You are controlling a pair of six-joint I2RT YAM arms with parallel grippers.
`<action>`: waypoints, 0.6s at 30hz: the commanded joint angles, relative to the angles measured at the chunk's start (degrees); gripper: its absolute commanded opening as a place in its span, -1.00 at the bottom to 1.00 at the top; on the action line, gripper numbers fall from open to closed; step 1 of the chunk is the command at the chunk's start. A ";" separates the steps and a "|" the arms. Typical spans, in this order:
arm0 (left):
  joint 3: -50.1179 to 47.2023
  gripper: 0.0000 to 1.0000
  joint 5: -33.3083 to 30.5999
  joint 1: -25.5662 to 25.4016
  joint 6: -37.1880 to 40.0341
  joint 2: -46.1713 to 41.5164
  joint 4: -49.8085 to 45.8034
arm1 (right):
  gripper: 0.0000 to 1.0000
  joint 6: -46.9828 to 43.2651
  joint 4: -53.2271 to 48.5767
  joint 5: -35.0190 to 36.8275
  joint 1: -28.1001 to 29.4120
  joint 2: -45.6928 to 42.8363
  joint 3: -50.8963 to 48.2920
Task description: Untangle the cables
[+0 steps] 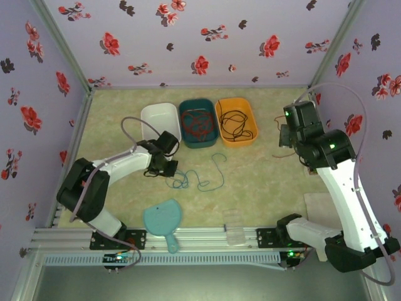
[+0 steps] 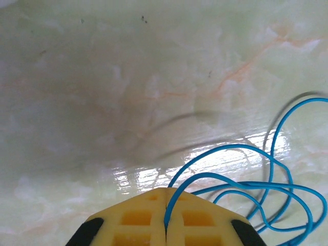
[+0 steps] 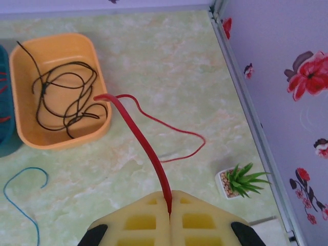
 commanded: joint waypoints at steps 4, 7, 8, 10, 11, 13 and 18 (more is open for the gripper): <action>-0.58 -1.00 -1.04 0.43 0.60 -3.49 0.35 | -1.00 -2.79 3.94 -8.85 -0.37 2.02 4.80; -0.39 -1.00 -1.12 0.43 0.47 -4.53 0.89 | -1.00 -3.34 7.19 -12.24 -0.29 3.85 6.17; -0.38 -1.00 -1.18 0.40 0.43 -4.84 1.07 | -1.00 -3.52 8.27 -13.52 -0.28 4.40 6.54; -0.30 -1.00 -1.16 0.43 0.18 -5.47 1.59 | -1.00 -3.52 11.13 -16.21 -0.10 5.98 7.34; -0.25 -1.00 -1.06 0.39 0.07 -5.63 1.80 | -1.00 -3.52 12.53 -17.43 0.04 6.73 7.70; -0.04 -1.00 -1.08 0.38 -0.15 -5.67 1.92 | -1.00 -3.52 15.38 -19.48 0.73 8.90 8.84; 0.09 -1.00 -0.93 0.43 -0.36 -5.64 2.20 | -1.00 -4.15 19.67 -20.00 3.03 15.72 13.27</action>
